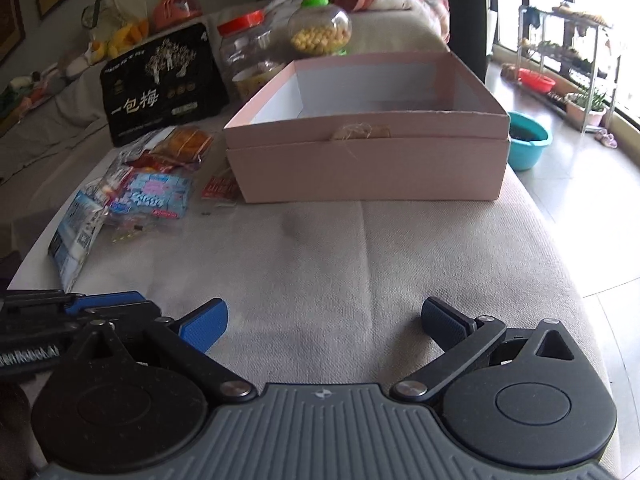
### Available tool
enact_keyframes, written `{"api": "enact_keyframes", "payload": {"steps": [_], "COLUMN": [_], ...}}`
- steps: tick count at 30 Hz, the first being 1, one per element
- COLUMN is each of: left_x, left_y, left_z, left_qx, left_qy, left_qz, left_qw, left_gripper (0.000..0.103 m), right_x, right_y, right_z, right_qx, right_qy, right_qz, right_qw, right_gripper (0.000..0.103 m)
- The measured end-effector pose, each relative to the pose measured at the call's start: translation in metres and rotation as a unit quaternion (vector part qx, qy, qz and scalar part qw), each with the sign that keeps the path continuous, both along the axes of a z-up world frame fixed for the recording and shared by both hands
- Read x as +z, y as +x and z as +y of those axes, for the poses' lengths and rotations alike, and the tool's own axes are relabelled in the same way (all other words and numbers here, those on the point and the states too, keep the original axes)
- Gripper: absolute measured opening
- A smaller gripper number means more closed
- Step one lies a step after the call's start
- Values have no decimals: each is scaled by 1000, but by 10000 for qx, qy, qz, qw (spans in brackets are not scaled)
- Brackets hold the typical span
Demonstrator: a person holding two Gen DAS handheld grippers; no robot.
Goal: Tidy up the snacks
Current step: 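Grasp the blue cartoon-face snack bag with the left tool while the right tool grasps the Peppa Pig candy pack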
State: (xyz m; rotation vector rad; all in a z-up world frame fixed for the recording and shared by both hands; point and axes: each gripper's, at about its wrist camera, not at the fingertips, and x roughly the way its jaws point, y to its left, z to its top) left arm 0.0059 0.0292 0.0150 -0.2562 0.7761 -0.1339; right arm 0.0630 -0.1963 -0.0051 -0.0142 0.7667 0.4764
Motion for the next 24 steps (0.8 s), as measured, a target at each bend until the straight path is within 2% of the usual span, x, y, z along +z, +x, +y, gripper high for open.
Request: {"api": "enact_keyframes", "payload": {"steps": [2, 5, 7, 9, 11, 14, 15, 16, 19, 21, 24], "left_x": [6, 17, 21, 23, 27, 28, 27, 25, 13, 4, -4], "left_y": [1, -8, -13, -22, -35, -48, -51, -53, -57, -58, -53], "left_z": [6, 28, 52, 79, 108, 144, 155, 166, 188, 194, 197], "left_qx": [88, 151, 310, 579, 1012, 1637, 1825, 1978, 2263, 2351, 2342], "left_qy": [-77, -306, -542, -833, -988, -1003, -1078, -1186, -1572, -1762, -1917], "left_qz": [256, 130, 181, 186, 160, 181, 193, 203, 270, 313, 315], "left_qw": [9996, 9993, 9979, 9947, 9898, 9812, 9771, 9728, 9609, 9554, 9526], "left_gripper": [24, 24, 24, 24, 24, 24, 24, 24, 24, 24, 24], "right_x": [-1, -8, -8, -4, 7, 33, 41, 49, 60, 59, 46], "right_y": [-4, -17, -22, -19, -11, -6, -4, -2, 5, 14, 24], "right_z": [5, 22, 25, 30, 38, 56, 68, 84, 133, 163, 196], "right_qx": [158, 266, 134, 301, 382, 646, 788, 943, 1361, 1564, 1703], "right_qy": [-301, -941, -993, -1091, -973, -250, -187, -201, -446, -599, -878], "right_qz": [-26, -396, -485, -472, -369, -598, -735, -891, -1321, -1442, -1491], "right_qw": [9994, 9944, 9938, 9925, 9938, 9958, 9940, 9913, 9808, 9753, 9701], "right_gripper": [103, 103, 103, 103, 101, 101, 95, 85, 62, 56, 51]}}
